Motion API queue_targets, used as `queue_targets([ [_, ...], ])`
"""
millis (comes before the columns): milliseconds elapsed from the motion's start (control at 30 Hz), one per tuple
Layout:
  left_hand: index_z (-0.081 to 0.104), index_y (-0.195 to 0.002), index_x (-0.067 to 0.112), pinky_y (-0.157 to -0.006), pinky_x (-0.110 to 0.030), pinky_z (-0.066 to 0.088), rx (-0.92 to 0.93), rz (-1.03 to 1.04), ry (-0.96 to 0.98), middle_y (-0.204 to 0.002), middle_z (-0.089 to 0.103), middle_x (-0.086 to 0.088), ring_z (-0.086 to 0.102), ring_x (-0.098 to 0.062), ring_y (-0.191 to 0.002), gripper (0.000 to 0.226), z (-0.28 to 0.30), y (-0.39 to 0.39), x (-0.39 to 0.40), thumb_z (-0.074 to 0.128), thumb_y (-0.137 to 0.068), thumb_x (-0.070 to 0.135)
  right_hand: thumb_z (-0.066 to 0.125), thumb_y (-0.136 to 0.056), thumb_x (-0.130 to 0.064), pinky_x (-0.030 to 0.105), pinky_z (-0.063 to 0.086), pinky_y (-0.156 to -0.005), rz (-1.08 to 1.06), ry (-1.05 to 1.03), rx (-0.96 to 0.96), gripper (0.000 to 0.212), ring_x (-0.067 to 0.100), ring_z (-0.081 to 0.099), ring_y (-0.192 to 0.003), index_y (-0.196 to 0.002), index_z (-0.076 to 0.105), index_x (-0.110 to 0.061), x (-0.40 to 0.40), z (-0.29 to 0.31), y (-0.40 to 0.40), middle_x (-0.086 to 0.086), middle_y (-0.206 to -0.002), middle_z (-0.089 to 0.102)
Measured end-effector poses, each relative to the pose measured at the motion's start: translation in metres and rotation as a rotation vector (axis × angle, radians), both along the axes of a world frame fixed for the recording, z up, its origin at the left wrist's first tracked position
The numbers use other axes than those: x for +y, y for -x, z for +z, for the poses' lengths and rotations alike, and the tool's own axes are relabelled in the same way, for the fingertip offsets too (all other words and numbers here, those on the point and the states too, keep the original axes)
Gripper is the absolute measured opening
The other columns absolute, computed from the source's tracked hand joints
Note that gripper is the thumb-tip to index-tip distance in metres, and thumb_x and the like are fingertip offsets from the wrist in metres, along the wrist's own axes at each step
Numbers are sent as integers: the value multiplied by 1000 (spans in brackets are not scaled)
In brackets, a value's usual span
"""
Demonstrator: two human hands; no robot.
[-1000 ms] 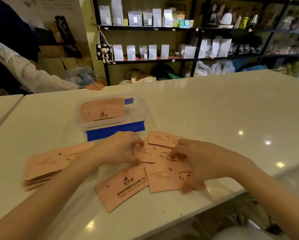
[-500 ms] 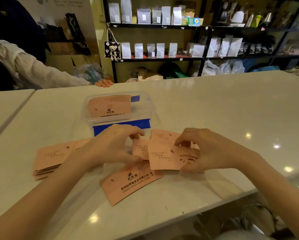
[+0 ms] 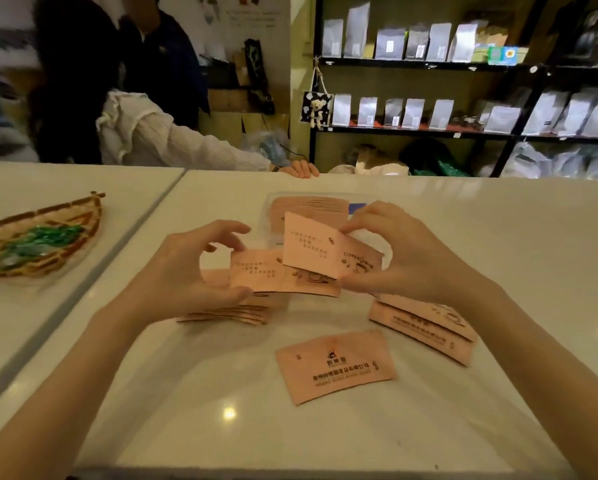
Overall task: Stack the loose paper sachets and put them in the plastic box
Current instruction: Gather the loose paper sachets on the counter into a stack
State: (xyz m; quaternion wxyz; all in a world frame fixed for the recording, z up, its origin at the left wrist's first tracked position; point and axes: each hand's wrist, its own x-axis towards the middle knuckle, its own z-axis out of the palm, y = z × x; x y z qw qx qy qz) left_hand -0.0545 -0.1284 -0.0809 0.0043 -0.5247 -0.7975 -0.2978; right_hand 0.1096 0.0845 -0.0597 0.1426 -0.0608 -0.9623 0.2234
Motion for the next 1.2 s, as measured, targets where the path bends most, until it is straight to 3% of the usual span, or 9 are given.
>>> queue_targets([
  [167,34,-115,50,-81,-9,35,-57,124,7,-101,51,32,49,13,-97,73,-10,16,-30,64,-49,57,70,-65,-49,25,28,-101,122,-96,-9,62,4,29,-118,-119,53,-25,-26,-3,45,-14,-129,40],
  [300,34,-123,45,-85,-19,37,-83,183,12,-101,54,30,52,0,-97,82,-20,28,-43,67,-48,53,66,-66,-55,33,23,-106,189,-180,-52,62,13,29,-127,-119,53,-24,-43,-13,73,-3,-137,41],
  [533,24,-128,44,-85,-6,31,-147,196,50,-103,51,32,45,17,-95,91,-28,33,-45,63,-47,59,59,-69,-58,35,12,-110,242,-301,-126,63,16,13,-135,-122,52,-24,-52,-35,98,-2,-144,32],
  [700,20,-124,54,-103,-31,34,-180,201,193,-113,43,33,40,1,-107,98,-30,36,-45,63,-37,73,57,-71,-59,34,4,-111,246,-305,-139,63,15,6,-136,-122,52,-23,-52,-45,101,-1,-146,29],
  [767,21,-121,57,-104,-32,32,-182,190,208,-119,39,33,36,-1,-115,100,-25,34,-42,55,-31,84,57,-70,-60,35,0,-111,250,-293,-152,66,15,3,-137,-124,50,-23,-51,-47,100,-1,-148,27],
  [867,26,-119,56,-106,-31,30,-147,136,193,-129,37,26,32,-3,-124,91,-16,25,-29,58,-37,79,59,-67,-63,37,-3,-112,245,-278,-149,74,15,1,-138,-129,45,-25,-45,-46,93,-3,-150,23],
  [1067,40,-122,43,-100,-17,29,-71,-83,107,-129,39,23,31,7,-119,75,-6,-17,15,59,-54,69,59,-72,-58,37,19,-113,139,-118,-51,66,10,19,-136,-128,44,-29,-20,-36,57,-7,-146,34],
  [1200,35,-129,36,-107,-25,28,-43,-194,135,-137,33,18,26,3,-126,82,-10,-46,41,48,-57,73,62,-75,-47,23,41,-94,32,64,-4,67,4,46,-114,-134,32,-33,0,-28,20,-9,-135,47],
])
